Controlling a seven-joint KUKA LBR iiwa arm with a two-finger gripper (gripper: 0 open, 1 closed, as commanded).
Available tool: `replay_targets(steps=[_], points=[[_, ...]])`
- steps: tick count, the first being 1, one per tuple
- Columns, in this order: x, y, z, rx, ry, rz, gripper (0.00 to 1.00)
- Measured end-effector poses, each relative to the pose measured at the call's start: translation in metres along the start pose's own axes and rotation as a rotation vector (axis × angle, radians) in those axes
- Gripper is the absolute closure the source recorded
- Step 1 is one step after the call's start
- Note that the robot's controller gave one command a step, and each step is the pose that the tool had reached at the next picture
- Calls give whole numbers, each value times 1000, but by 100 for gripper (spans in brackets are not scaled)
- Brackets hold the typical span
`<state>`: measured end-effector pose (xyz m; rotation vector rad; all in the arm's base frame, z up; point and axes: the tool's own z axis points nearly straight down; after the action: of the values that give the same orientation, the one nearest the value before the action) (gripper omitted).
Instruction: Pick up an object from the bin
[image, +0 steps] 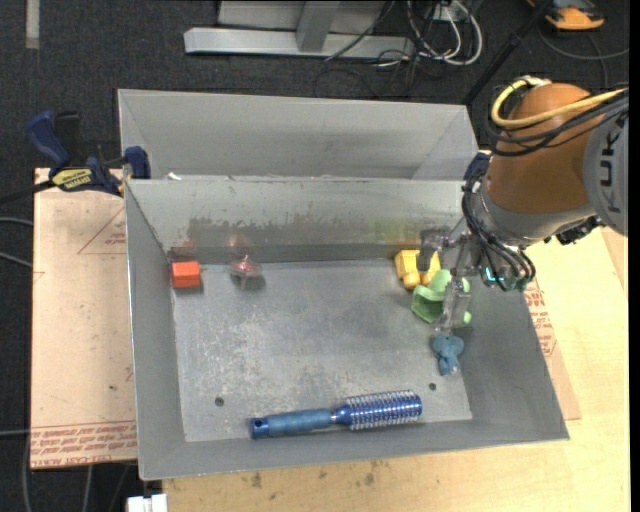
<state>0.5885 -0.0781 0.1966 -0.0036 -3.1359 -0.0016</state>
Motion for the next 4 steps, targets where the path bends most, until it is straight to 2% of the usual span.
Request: replay_targets(steps=[1, 2, 3, 4], points=[[-19, -55, 97, 1, -4, -346, 0], [-35, -58, 127, -7, -6, -684, 0], [-36, -54, 126, -14, -9, -686, 100], [16, -37, 4, 6, -13, -764, 100]])
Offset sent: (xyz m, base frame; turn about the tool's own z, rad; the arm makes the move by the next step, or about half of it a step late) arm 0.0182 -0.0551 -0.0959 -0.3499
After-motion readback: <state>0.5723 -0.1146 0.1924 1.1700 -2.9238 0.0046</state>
